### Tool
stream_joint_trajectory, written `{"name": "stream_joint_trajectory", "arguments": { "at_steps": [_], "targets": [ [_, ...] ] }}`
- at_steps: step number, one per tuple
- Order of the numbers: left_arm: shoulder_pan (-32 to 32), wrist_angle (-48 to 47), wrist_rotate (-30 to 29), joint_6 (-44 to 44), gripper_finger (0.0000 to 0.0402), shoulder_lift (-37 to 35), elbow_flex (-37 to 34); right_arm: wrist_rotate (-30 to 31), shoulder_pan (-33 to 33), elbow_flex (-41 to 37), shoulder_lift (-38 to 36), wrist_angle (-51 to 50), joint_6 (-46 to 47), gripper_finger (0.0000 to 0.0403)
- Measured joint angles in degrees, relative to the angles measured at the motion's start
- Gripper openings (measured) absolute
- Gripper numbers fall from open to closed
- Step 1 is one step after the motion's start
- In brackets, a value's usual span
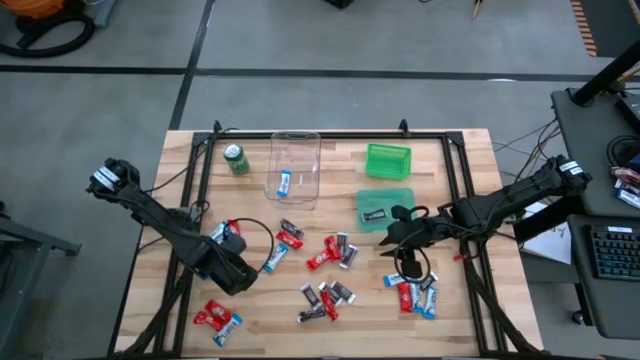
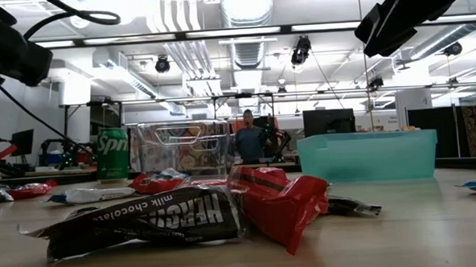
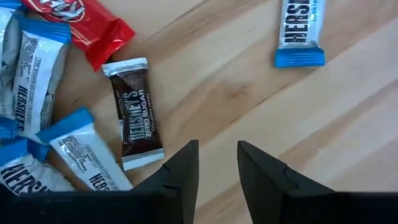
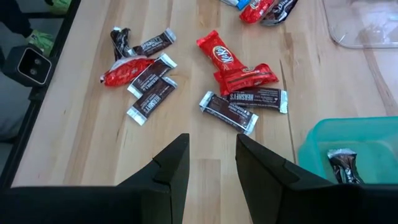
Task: Sort candy
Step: Put the brown candy into the blue bin
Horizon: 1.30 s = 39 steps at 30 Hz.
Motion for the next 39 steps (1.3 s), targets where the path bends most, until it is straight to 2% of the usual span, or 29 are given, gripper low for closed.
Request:
{"name": "stream_joint_trajectory", "arguments": {
  "at_steps": [14,22,29,35,39],
  "targets": [
    [0.0,-1.8,-0.54,0.06,0.016,3.95,0.0,0.04,0.0,-0.02,0.0,0.02,-0.78,0.0118],
    [0.0,-5.46,-0.58,0.12,0.0165,7.88,-0.01,0.04,0.0,-0.04,0.0,0.0,-0.94,0.0118],
    [0.0,-3.03,-0.58,0.11,0.0165,10.66,-2.97,0.02,0.0,-0.04,0.0,0.02,-0.78,0.0118],
    [-0.04,0.36,-0.91,-0.19,0.0149,10.18,-4.54,0.0,0.0,-0.07,0.0,0.0,0.54,0.0118],
    [-0.04,1.25,-1.27,-0.28,0.0097,10.11,-4.59,0.0,0.0,-0.07,0.0,0.0,0.56,0.0118]
  ]
}}
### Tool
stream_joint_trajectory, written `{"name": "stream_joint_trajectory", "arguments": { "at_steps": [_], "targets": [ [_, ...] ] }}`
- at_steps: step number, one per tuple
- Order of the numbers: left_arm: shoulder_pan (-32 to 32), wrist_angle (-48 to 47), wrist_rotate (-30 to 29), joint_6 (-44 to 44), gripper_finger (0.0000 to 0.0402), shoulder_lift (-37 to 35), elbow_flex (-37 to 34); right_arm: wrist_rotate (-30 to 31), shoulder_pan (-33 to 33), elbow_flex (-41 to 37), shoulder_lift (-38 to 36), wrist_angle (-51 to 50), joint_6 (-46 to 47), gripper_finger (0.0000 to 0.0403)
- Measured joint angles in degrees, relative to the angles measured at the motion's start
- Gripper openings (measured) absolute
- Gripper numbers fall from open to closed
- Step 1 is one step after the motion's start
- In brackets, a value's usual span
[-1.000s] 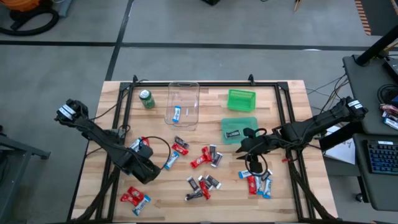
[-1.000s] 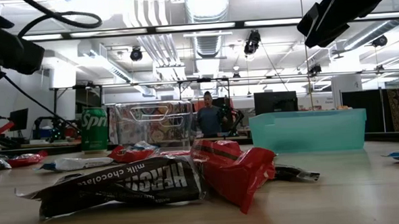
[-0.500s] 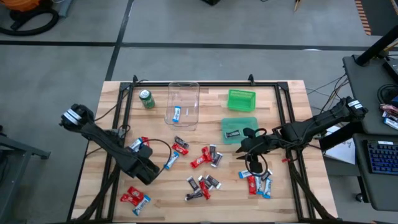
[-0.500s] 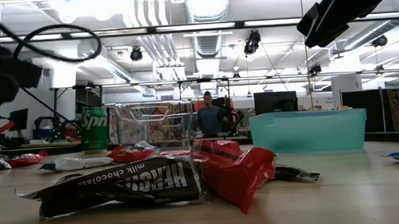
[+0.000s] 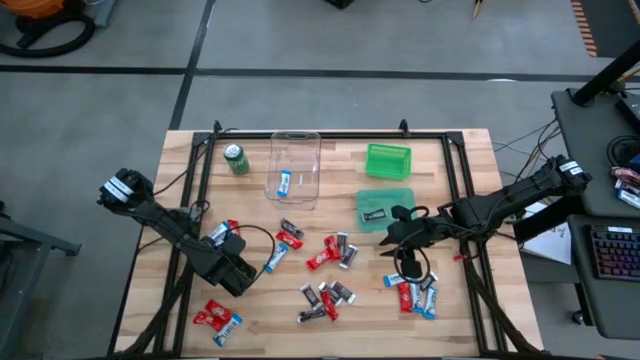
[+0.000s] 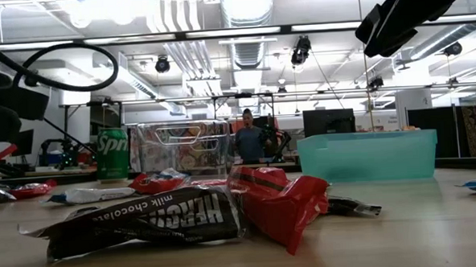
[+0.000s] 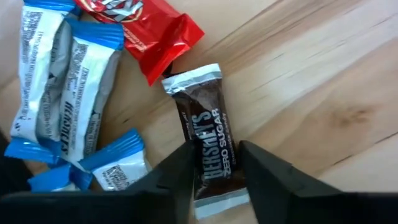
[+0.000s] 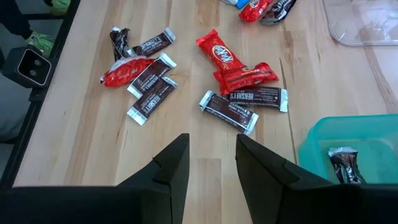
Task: Sort candy
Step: Put the brown candy into the blue bin
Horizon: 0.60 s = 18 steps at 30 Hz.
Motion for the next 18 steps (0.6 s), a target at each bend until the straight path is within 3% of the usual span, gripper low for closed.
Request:
{"name": "stream_joint_trajectory", "arguments": {
  "at_steps": [5,14,18],
  "targets": [
    [-0.02,0.29,-0.36,-1.78,0.0014,-0.04,0.17,0.02,0.0,-0.05,0.0,0.06,-0.52,0.0118],
    [-1.84,-0.24,-7.39,0.52,0.0004,-1.48,4.85,0.02,0.0,-1.4,0.02,2.09,-1.56,0.0118],
    [-3.56,0.09,-14.42,3.26,0.0003,-4.0,7.91,0.02,0.0,-2.26,0.02,5.31,-3.72,0.0118]
  ]
}}
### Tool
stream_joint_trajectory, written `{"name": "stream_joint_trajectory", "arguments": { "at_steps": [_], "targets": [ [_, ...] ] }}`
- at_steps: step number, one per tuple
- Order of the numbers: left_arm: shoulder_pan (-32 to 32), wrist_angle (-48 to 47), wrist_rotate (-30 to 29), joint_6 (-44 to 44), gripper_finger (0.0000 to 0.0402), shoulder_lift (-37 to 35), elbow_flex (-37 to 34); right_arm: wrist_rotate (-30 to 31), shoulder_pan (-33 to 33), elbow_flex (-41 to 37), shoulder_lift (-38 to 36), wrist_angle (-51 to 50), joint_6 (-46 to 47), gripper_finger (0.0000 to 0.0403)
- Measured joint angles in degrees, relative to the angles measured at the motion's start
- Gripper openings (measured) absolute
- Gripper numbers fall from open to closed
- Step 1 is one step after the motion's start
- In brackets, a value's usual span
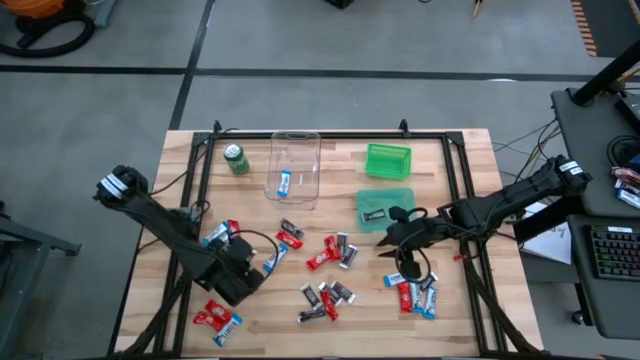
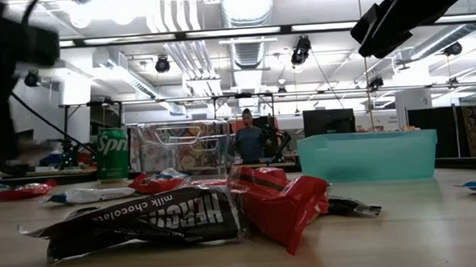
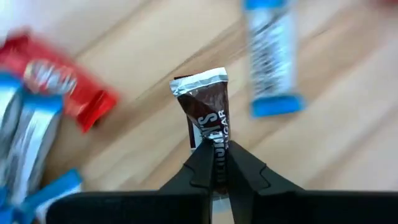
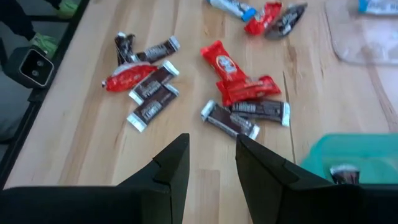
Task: Sort candy
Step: Put the brown candy into the blue bin
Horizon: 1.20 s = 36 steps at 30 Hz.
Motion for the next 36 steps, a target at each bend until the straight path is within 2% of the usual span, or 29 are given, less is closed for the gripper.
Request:
{"name": "stream_joint_trajectory", "arguments": {
  "at_steps": [4,7,10,14,17,22,27,30,33,36],
  "targets": [
    [-1.59,5.5,-11.16,8.63,0.0002,-2.64,2.88,-0.03,0.0,-1.42,0.0,5.56,-1.91,0.0118],
    [-1.63,15.06,-18.23,20.41,0.0002,-4.14,3.46,-0.05,0.0,-3.01,0.0,9.95,-3.61,0.0118],
    [-0.95,25.88,-21.18,33.51,0.0002,-4.43,3.44,-0.07,0.0,-4.14,0.0,12.88,-3.91,0.0118],
    [0.39,35.72,-22.46,44.2,0.0002,-3.43,3.41,-0.07,0.0,-6.26,0.0,18.89,-5.46,0.0118],
    [1.53,38.48,-24.24,48.1,0.0001,-2.42,3.39,-0.05,0.0,-8.14,0.0,25.93,-8.22,0.0118],
    [2.63,40.41,-34.33,49.11,0.0001,0.93,3.37,-0.03,0.0,-12.51,0.48,43.24,-12.13,0.0118],
    [4.63,47.23,-41.92,51.14,0.0001,6.81,3.34,0.17,-0.13,-16.1,4.56,60.9,-14.94,0.0118],
    [6.59,53.38,-41.96,55.03,0.0001,10.47,3.33,4.13,-0.13,-16.1,8.45,66.57,-16.05,0.0118],
    [8.56,59.8,-41.64,59.6,0.0001,13.14,3.33,10.46,-0.13,-14.88,12.05,67.74,-15.52,0.0118],
    [10.56,65.13,-38.08,64.6,0.0001,14.84,3.33,16.18,-0.15,-12.96,14.95,67.59,-12.08,0.0118]
  ]
}}
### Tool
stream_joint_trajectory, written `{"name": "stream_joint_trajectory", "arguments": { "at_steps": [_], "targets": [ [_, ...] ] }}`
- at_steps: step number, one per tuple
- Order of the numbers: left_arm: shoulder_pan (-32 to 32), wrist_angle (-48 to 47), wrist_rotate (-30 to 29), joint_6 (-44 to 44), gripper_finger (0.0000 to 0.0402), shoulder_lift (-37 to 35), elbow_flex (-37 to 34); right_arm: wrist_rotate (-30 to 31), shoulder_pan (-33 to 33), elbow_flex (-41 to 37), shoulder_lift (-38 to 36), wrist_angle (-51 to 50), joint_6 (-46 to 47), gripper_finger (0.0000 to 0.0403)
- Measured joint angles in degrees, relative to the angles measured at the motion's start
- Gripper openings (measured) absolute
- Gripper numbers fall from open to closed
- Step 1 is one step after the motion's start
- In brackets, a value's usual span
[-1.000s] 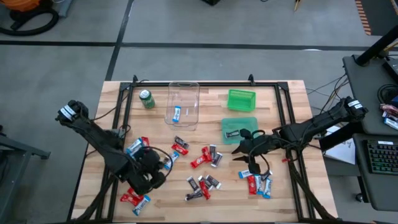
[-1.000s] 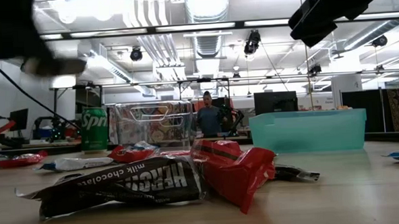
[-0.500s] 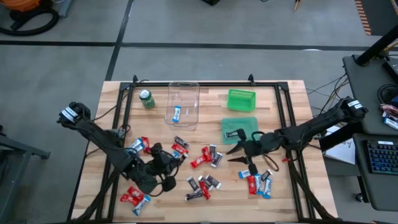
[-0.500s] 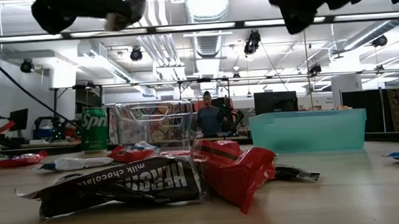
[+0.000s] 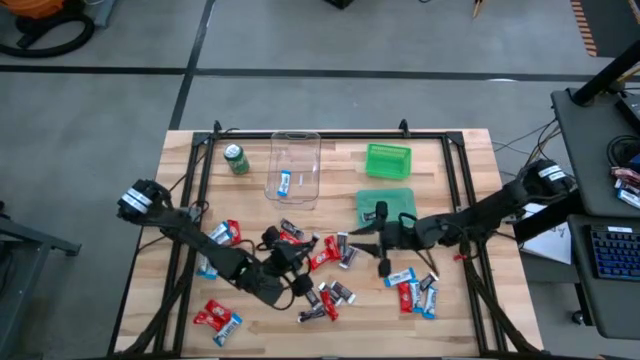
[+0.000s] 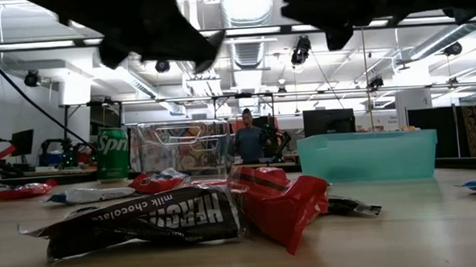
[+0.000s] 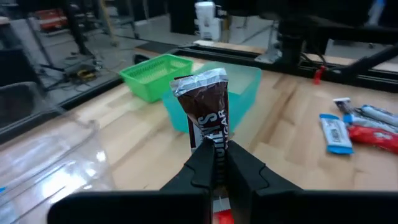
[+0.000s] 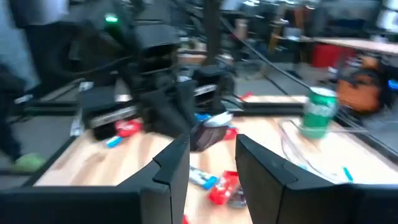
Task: Sort candy
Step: Put the brown candy into the blue bin
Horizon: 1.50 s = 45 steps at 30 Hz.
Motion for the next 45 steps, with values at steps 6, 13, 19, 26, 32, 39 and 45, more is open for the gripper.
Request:
{"name": "stream_joint_trajectory", "arguments": {
  "at_steps": [6,13,19,26,32,39,45],
  "targets": [
    [1.76,5.31,3.1,4.89,0.0001,1.99,0.0,1.74,0.0,2.72,3.46,0.0,4.88,0.0118],
    [1.89,7.54,0.12,7.67,0.0001,3.01,0.0,1.85,0.02,3.85,4.14,0.03,8.32,0.0118],
    [1.97,9.1,-2.11,9.56,0.0001,3.18,0.0,3.38,0.0,4.84,4.23,-0.04,8.31,0.0118],
    [2.18,20.25,-3.31,16.55,0.0002,3.72,0.0,3.38,0.0,6.81,6.86,-0.13,8.24,0.0118],
    [2.44,22.07,-5.91,18.83,0.0002,7.4,2.08,4.44,0.0,9.98,9.84,0.02,7.62,0.0118],
    [2.09,22.15,-13.03,22.02,0.0002,11.37,7.51,9.4,-0.02,10.46,10.5,-1.0,8.72,0.0118],
    [2.09,21.89,-12.9,24.79,0.0002,13.54,10.48,9.41,-0.02,10.68,10.52,-1.38,8.66,0.0118]
  ]
}}
